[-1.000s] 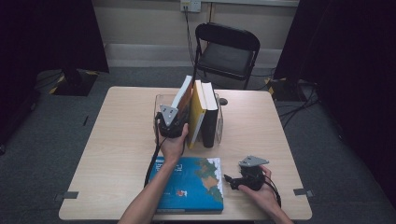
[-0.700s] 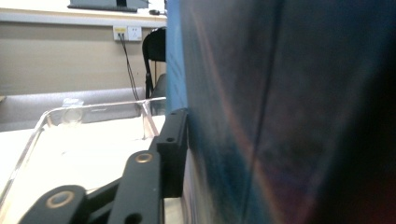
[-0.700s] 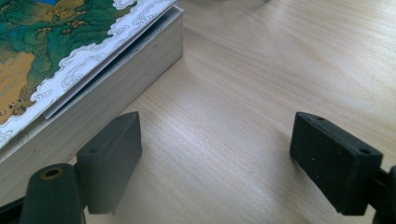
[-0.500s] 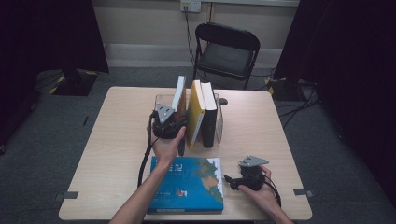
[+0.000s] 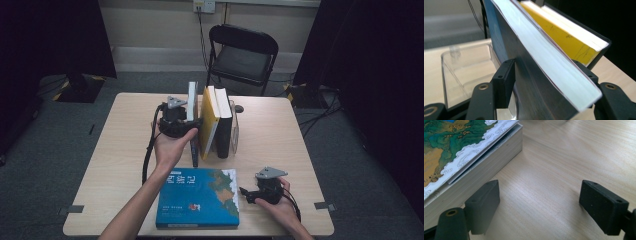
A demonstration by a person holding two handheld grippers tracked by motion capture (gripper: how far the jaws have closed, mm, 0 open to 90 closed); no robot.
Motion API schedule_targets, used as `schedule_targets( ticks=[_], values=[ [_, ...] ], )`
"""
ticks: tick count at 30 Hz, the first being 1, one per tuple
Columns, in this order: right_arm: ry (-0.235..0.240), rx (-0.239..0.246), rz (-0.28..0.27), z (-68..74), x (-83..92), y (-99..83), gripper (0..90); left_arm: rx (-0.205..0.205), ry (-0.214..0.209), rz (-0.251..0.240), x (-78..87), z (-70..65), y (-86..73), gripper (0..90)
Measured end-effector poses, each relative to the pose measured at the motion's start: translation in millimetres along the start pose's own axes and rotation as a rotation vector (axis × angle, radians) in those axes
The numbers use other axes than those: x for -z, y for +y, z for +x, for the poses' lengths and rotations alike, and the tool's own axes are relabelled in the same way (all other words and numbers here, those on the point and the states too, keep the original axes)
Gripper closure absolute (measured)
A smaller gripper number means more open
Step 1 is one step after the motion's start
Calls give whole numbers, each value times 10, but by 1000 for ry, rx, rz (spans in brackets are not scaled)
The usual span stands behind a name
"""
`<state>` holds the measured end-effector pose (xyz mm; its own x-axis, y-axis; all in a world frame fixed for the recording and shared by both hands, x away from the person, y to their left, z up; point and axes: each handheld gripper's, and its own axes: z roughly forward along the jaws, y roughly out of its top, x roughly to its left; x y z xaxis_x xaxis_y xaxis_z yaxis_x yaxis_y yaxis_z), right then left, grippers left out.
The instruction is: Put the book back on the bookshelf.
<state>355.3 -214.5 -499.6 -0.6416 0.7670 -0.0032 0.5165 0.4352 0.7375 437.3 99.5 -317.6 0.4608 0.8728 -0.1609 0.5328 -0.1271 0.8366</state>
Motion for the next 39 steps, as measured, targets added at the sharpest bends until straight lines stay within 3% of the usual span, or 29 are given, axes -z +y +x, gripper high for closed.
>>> schedule_targets(
  ticks=[2,5,8,11,14,16,19,21,27,31,39],
  values=[
    [0,0,0,0,0,0,165,11,-20,84,-31,25,77,403],
    [0,1,0,0,-1,0,165,46,-30,110,-37,58,164,397],
    [1,1,0,0,0,1,165,38,-40,185,-83,58,253,373],
    [1,1,0,0,-1,0,165,75,-65,219,-103,106,342,351],
    [1,1,0,0,-1,0,164,112,-76,239,-103,160,439,397],
    [2,2,-1,-1,-1,1,165,112,-80,267,-113,175,496,404],
    [3,3,-1,-1,-2,1,165,115,-86,333,-153,221,603,422],
    [2,3,-1,0,-2,1,165,140,-91,390,-192,253,664,431],
    [4,4,-3,0,-4,2,164,156,-22,505,-280,211,819,503],
    [8,5,-3,2,-4,2,165,208,11,574,-336,238,897,539],
    [13,7,-2,8,-3,1,165,172,133,637,-389,125,994,662]
  ],
)
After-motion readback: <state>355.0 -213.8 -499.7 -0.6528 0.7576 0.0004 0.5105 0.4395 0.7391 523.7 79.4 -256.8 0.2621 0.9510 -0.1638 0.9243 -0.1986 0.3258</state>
